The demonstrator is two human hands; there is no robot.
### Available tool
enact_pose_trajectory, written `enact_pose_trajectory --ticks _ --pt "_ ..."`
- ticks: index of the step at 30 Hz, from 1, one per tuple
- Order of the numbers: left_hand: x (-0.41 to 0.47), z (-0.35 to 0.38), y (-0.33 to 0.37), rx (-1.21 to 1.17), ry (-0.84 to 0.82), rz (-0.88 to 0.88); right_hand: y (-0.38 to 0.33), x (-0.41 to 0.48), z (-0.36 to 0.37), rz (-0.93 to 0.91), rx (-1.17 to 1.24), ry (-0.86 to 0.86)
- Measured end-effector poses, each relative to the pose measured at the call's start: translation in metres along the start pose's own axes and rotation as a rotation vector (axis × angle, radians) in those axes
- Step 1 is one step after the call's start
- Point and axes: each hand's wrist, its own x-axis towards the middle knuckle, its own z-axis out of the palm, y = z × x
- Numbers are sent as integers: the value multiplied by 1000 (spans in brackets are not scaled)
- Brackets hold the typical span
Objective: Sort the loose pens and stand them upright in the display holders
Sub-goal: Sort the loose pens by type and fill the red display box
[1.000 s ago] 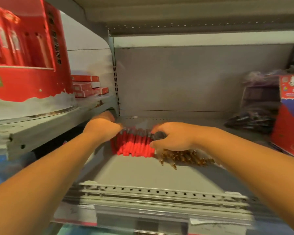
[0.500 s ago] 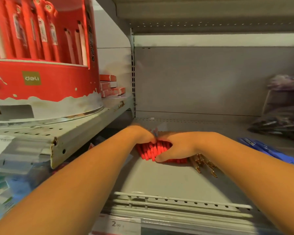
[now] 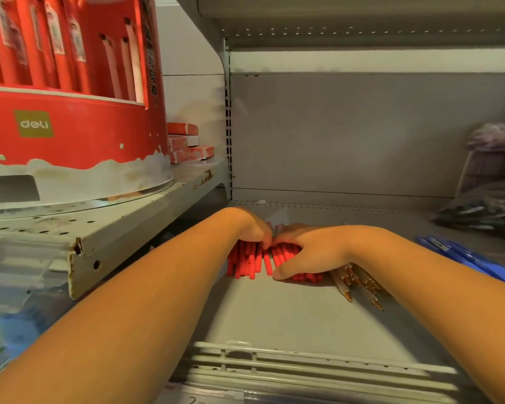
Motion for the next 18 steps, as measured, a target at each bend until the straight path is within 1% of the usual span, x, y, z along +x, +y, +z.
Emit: enact_pose_trajectory --ticks 6,10,13,18 --pt "5 -1 2 26 13 -36 -4 -1 1 -5 2 -5" --pt "4 -5 2 101 -88 -42 -5 -3 0 0 -3 -14" --pt "6 -8 3 169 4 -18 -6 -4 0 -1 -8 -16" --pt "1 -9 6 201 -21 -26 -7 -5 0 -17 -9 -34"
